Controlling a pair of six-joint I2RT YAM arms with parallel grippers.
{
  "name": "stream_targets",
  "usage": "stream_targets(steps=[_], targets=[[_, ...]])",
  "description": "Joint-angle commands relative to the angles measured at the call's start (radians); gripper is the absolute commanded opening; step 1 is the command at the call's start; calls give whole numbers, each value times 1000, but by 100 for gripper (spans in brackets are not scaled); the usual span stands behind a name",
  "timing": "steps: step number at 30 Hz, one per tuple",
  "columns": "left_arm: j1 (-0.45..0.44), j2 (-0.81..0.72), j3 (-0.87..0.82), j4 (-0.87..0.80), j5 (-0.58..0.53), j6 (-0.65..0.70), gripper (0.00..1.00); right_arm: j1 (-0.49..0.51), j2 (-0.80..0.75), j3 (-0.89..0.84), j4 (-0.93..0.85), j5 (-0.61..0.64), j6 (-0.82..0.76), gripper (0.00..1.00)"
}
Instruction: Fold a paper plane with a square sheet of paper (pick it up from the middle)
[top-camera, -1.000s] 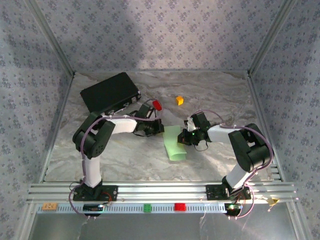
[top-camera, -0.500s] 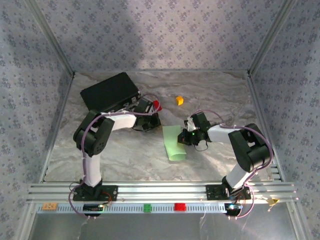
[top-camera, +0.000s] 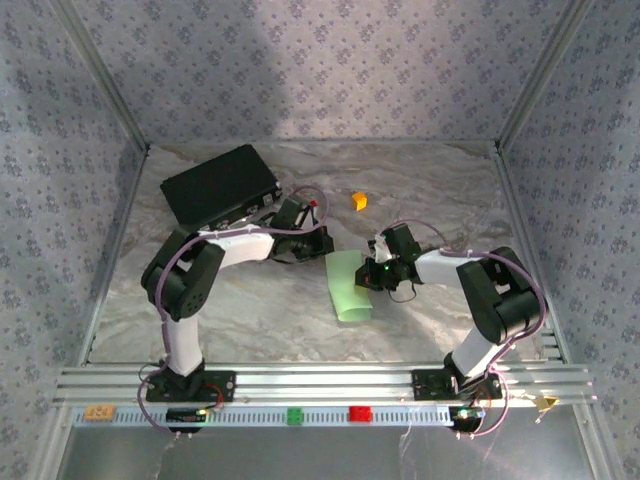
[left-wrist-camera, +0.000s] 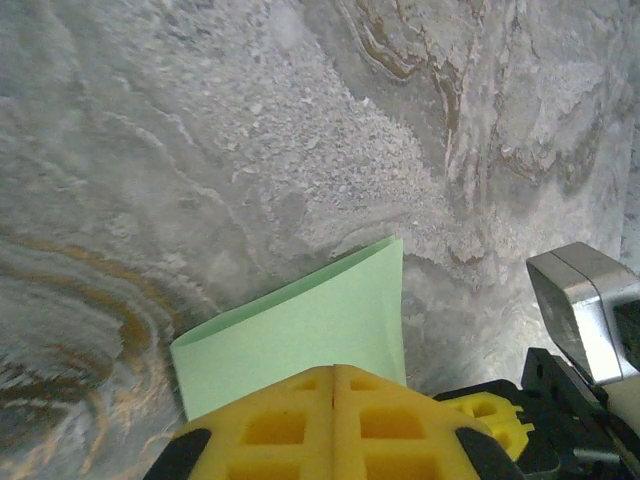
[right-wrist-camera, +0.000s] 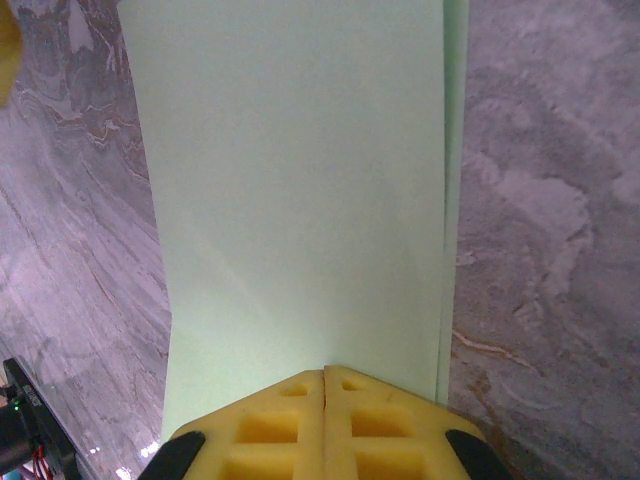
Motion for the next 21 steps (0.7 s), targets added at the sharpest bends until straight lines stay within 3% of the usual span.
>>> stream_targets(steps=[1,15,21], targets=[[2,61,6,34,53,22,0,-7,36,-37,-127,104,-12,0],[63,110,48,-25,-54,-6,0,-3,34,-48,-111,117,19,0],[53,21,55,-76,-63,2,0,3,13,-66,-92,130,46,0]])
